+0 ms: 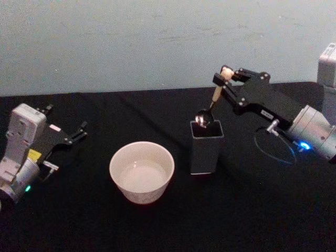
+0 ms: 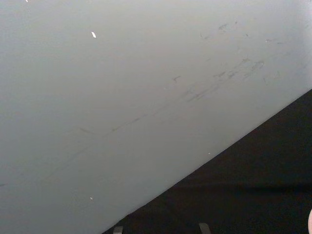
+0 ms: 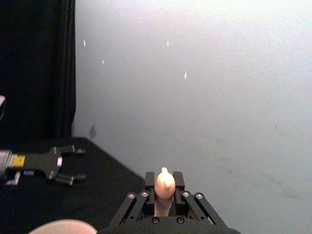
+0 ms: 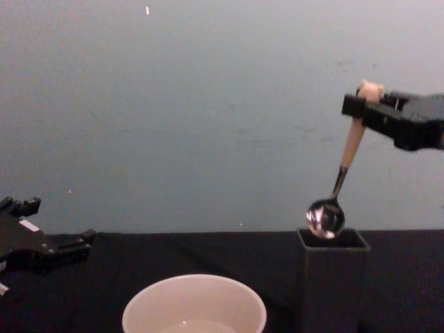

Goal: Pick up the stirring spoon with one hand, stir inside the cup, then place it back in its original position.

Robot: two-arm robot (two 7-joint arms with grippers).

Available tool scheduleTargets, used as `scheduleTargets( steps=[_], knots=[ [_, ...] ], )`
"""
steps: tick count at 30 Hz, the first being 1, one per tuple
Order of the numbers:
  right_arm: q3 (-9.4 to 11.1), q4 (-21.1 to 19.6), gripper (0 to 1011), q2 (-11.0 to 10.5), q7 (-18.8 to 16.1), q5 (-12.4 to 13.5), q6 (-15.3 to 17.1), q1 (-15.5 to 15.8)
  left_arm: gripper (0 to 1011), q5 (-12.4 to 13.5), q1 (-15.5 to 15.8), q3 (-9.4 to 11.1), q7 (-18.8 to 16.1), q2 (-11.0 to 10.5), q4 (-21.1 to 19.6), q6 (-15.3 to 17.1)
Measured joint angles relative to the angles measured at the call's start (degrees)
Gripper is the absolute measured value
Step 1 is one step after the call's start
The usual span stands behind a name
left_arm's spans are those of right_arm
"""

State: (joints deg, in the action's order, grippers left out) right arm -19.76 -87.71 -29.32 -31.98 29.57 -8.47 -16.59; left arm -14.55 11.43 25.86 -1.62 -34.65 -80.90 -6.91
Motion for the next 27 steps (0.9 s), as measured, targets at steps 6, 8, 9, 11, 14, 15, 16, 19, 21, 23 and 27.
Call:
scheduleTargets(
  steps=[6, 8, 9, 11, 14, 15, 16, 19, 21, 23, 27],
  knots=[
    [0.7, -1.4, 214, 1.3, 0.3, -0.5, -2.0, -0.3, 1001, 0.0, 0.0, 0.0, 0.0, 0.0, 0.0, 0.0],
    [0.6, -1.5, 214, 1.9, -0.1, -0.5, -2.5, -0.9, 1001, 0.0, 0.0, 0.0, 0.0, 0.0, 0.0, 0.0],
    [0.6, -1.5, 214, 1.9, -0.1, -0.5, -2.5, -0.9, 1001, 0.0, 0.0, 0.0, 0.0, 0.0, 0.0, 0.0],
    [0.2, -1.4, 214, 2.6, -0.7, -0.6, -2.9, -1.6, 1001, 0.0, 0.0, 0.0, 0.0, 0.0, 0.0, 0.0],
    [-0.7, -0.8, 214, 3.5, -1.6, -0.7, -3.3, -2.6, 1001, 0.0, 0.0, 0.0, 0.0, 0.0, 0.0, 0.0],
    [-1.2, -0.6, 214, 3.7, -2.1, -0.7, -3.3, -2.9, 1001, 0.0, 0.0, 0.0, 0.0, 0.0, 0.0, 0.0],
    [-1.4, -0.5, 214, 3.7, -2.4, -0.6, -3.3, -3.0, 1001, 0.0, 0.0, 0.0, 0.0, 0.0, 0.0, 0.0],
    [-2.3, -0.4, 214, 3.5, -3.7, -0.5, -2.8, -3.4, 1001, 0.0, 0.0, 0.0, 0.0, 0.0, 0.0, 0.0],
    [-3.1, -0.3, 214, 3.2, -4.5, -0.4, -2.4, -3.5, 1001, 0.0, 0.0, 0.0, 0.0, 0.0, 0.0, 0.0],
    [-4.0, 0.1, 214, 3.4, -4.8, -0.6, -2.2, -3.9, 1001, 0.0, 0.0, 0.0, 0.0, 0.0, 0.0, 0.0],
    [-7.7, 3.3, 214, 6.2, -4.8, -3.2, -2.2, -5.6, 1001, 0.0, 0.0, 0.0, 0.0, 0.0, 0.0, 0.0]
  ],
)
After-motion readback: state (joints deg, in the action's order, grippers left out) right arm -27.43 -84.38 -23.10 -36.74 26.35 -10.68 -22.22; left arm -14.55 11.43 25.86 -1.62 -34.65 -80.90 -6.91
